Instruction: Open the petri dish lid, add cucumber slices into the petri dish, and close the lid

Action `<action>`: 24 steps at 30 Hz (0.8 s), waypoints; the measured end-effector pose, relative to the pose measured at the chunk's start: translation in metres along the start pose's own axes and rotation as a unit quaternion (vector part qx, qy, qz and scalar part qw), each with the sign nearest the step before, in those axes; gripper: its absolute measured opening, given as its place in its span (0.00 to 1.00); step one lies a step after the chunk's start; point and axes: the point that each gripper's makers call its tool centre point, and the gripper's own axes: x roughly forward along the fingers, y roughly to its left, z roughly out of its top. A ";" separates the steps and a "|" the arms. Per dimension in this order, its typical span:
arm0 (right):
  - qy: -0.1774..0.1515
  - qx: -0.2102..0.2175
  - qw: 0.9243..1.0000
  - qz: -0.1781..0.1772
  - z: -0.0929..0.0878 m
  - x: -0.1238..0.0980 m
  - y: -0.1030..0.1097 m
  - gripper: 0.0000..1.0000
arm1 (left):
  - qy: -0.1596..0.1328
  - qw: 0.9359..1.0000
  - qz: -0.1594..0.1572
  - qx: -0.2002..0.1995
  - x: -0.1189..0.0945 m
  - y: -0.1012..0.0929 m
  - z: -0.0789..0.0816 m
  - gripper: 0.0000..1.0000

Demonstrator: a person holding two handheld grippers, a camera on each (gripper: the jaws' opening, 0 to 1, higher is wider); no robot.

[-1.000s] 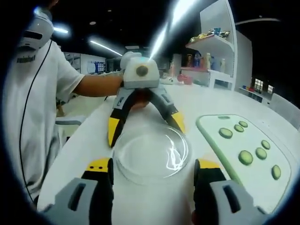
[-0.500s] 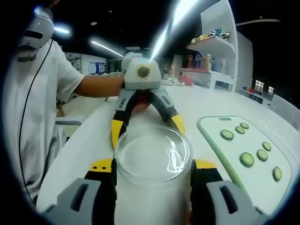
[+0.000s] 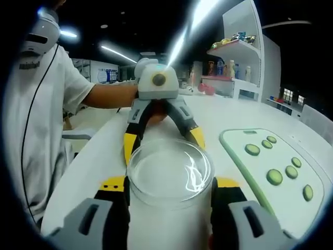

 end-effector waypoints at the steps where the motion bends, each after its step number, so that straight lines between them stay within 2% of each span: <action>1: 0.000 0.000 1.000 0.000 0.000 0.000 0.000 0.62 | -0.001 1.000 0.000 0.000 0.000 0.000 0.000 0.64; 24: -0.001 -0.015 1.000 -0.009 0.014 -0.005 -0.001 0.62 | -0.003 1.000 0.006 0.017 -0.006 0.002 0.012 0.64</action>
